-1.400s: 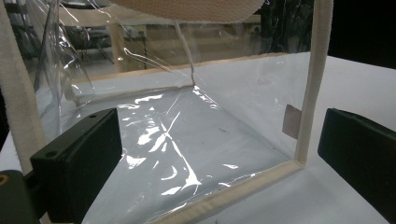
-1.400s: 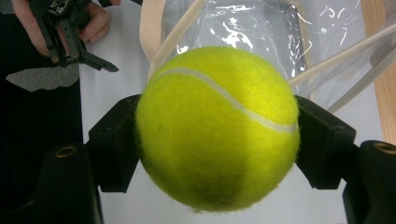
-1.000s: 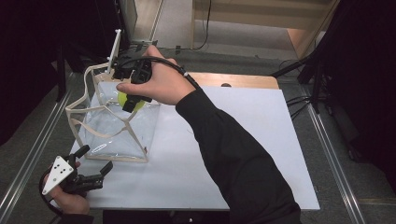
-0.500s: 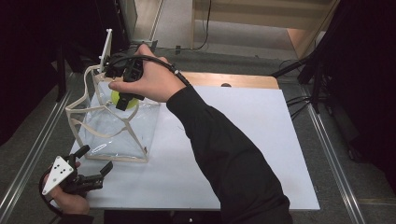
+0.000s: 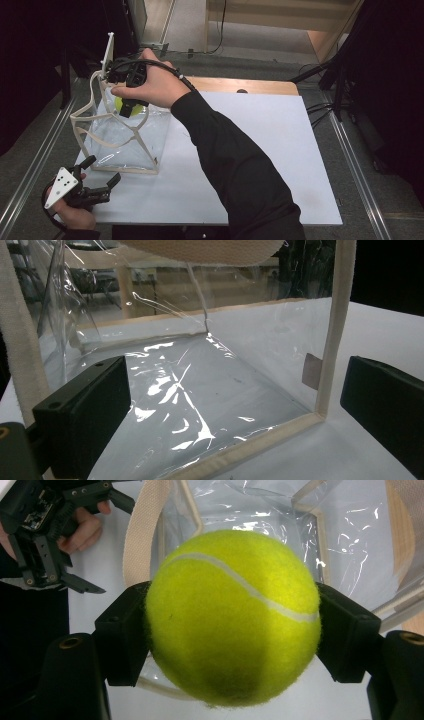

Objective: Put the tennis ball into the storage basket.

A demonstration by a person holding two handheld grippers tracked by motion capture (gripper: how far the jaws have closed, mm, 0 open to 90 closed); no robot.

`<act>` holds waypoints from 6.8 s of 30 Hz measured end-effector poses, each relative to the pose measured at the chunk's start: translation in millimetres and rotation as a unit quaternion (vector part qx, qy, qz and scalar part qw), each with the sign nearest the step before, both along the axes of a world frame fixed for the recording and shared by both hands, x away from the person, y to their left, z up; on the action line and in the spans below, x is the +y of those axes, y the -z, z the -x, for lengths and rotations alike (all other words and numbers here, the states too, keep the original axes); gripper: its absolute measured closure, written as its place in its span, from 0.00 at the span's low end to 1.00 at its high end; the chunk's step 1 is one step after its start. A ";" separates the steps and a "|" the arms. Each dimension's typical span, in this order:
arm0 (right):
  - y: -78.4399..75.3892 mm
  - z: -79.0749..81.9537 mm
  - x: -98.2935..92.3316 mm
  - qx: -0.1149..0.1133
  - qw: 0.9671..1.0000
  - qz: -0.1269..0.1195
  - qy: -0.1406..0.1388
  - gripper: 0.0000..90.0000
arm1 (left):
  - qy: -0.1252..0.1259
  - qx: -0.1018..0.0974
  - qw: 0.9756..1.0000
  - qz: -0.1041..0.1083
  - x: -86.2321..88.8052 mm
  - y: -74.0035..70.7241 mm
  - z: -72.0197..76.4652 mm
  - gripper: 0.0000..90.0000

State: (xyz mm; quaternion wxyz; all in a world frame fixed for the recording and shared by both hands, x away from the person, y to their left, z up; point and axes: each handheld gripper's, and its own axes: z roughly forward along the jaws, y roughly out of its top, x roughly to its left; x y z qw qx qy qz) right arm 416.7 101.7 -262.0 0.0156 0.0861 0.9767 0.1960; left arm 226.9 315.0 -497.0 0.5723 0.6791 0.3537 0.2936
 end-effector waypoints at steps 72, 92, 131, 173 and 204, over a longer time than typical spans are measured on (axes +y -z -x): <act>32.1 20.2 -96.8 -0.052 0.997 0.013 0.056 0.00 | 0.000 0.004 1.000 -0.013 -1.8 0.0 -1.1 0.00; 92.9 39.4 -136.7 -0.032 0.994 -0.021 0.098 0.00 | -0.002 0.000 1.000 -0.008 -2.2 0.1 -1.1 0.00; 170.6 86.9 -222.8 -0.047 0.978 -0.118 0.167 0.00 | -0.004 0.004 1.000 -0.011 -1.9 0.0 -1.3 0.00; 213.9 121.6 -315.3 -0.051 0.949 -0.170 0.260 0.00 | -0.005 0.004 1.000 -0.018 -3.4 0.2 -1.1 0.00; 236.8 151.6 -377.2 -0.062 0.922 -0.219 0.312 0.00 | -0.005 0.004 1.000 -0.025 -3.8 0.2 -0.8 0.00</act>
